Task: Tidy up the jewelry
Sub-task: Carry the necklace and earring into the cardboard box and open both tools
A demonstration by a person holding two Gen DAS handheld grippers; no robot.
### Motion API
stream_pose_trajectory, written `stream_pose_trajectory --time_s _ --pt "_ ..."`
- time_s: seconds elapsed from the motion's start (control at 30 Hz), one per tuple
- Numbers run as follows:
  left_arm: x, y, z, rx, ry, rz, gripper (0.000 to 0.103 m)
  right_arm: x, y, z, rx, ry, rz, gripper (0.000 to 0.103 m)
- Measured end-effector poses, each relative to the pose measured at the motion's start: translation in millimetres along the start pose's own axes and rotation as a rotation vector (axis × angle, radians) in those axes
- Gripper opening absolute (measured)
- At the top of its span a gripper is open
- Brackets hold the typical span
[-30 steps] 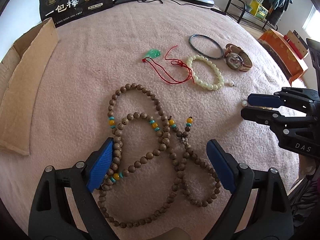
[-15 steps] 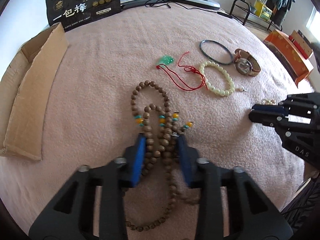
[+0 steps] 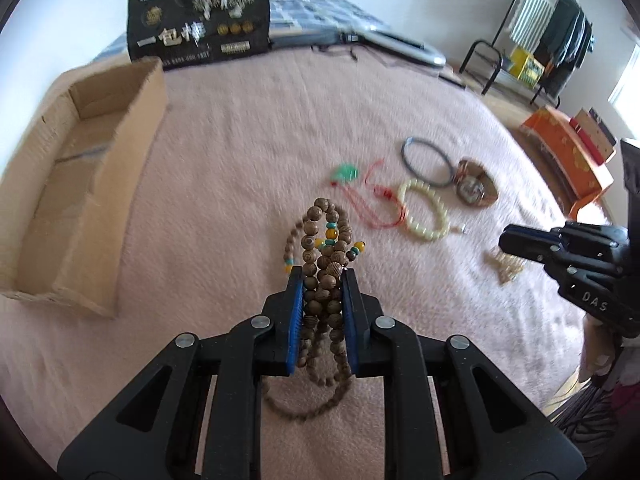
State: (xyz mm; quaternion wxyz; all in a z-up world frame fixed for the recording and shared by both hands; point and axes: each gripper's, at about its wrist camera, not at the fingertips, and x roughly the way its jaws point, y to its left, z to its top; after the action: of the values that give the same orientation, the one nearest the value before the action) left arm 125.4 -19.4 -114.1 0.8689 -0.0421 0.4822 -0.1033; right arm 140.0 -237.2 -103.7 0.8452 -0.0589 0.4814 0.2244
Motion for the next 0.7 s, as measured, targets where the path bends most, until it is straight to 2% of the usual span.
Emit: stream_pose_trajectory --time_s 0.43,0.7 --pt "-69 32 27 -0.075 -0.176 -0.012 0.016 -22 38 39 -0.017 -0.108 0.047 0.006" --pt "-103 74 37 -0.152 -0.263 0.013 0.016 -21 74 68 -0.053 -0.147 0.087 0.006"
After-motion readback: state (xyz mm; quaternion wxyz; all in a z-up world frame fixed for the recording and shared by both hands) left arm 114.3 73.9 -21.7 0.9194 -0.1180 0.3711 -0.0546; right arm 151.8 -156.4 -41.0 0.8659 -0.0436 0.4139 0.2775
